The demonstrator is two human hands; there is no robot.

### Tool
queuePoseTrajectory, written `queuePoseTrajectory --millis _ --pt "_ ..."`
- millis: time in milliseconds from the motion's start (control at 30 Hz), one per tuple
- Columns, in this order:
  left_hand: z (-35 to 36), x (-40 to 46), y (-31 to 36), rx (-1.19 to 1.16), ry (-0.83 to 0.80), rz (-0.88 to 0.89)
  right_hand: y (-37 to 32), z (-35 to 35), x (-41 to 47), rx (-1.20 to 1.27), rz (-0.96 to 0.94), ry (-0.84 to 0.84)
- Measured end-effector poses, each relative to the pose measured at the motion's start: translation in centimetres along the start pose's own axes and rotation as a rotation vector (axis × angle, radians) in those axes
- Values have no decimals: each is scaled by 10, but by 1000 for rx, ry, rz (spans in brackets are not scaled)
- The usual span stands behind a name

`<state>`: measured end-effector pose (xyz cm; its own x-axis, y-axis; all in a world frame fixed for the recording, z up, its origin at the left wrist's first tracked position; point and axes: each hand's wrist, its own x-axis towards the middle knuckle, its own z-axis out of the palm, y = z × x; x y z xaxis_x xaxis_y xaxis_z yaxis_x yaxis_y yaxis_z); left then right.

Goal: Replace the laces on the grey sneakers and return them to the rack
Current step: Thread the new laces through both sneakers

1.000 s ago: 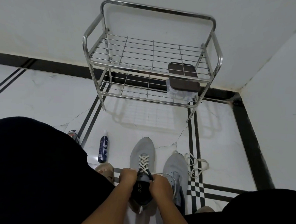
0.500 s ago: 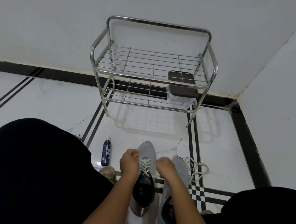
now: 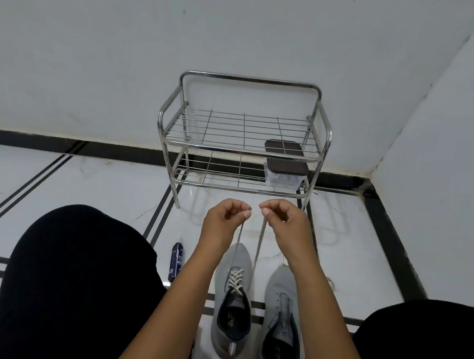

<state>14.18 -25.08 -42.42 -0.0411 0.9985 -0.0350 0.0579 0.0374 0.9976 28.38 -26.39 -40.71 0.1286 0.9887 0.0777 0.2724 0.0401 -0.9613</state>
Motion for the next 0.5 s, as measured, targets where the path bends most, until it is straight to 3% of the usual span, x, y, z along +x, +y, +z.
queuePoseTrajectory --millis 500 --pt "-4 -9 5 16 -86 64 -11 -8 -6 46 15 -116"
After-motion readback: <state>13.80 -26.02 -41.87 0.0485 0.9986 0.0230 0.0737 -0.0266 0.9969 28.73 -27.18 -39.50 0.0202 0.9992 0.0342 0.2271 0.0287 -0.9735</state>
